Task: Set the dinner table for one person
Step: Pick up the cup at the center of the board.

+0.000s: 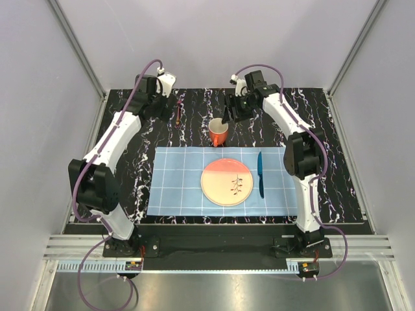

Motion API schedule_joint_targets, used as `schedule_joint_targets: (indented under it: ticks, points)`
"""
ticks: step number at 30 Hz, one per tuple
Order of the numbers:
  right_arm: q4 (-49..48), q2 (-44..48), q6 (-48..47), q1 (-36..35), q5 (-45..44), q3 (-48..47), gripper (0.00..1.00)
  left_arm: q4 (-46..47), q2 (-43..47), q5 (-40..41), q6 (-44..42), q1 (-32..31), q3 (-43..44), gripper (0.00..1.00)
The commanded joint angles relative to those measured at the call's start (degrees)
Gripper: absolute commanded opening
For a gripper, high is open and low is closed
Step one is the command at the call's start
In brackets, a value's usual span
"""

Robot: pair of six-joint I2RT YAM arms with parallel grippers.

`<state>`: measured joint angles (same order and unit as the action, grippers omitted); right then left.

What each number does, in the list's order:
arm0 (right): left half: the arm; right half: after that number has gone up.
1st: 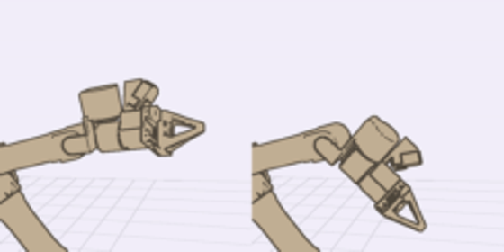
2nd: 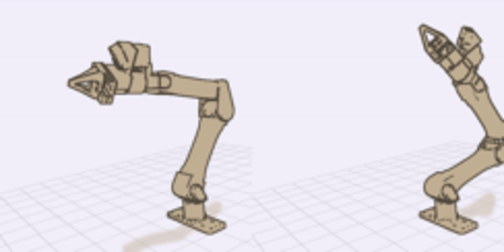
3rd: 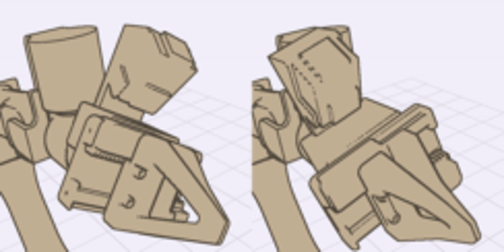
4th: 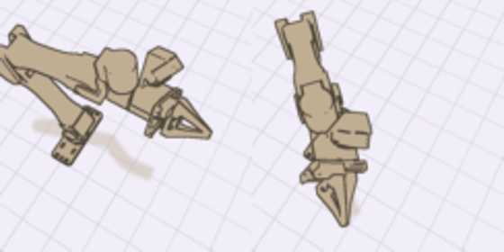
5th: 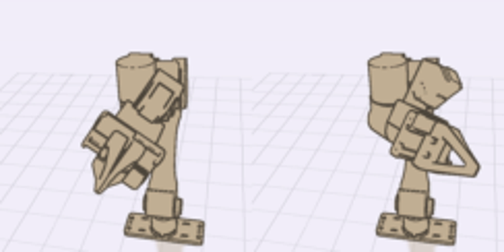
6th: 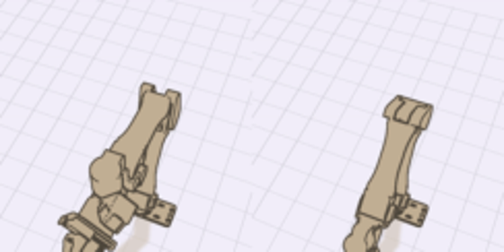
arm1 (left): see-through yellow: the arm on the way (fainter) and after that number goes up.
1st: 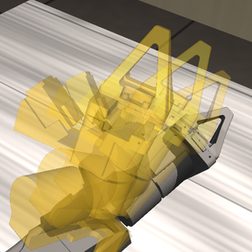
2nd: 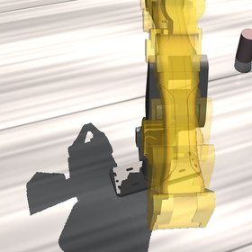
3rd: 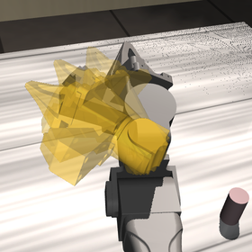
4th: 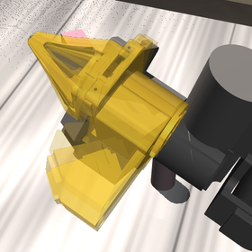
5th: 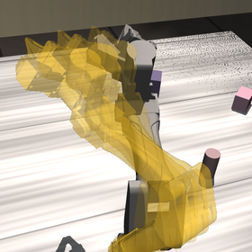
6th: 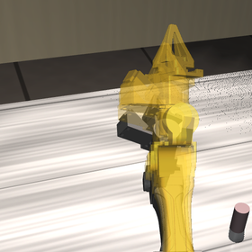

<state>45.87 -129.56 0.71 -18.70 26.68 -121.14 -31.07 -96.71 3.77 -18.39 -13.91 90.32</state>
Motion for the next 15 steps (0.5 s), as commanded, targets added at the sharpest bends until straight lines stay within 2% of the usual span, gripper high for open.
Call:
schedule_joint_targets:
  ticks: [1, 15]
  points:
    - [-0.25, 1.5, 0.17, -0.11, 0.92, -0.24, 0.77, 2.33, 1.17, 0.45, 0.02, 0.2, 2.48, 0.89]
    - [-0.52, -0.26, -0.45, -0.72, 1.01, 1.61, 0.74, 1.54, 0.47, -0.61, 0.46, 0.11, 4.68, 0.9]
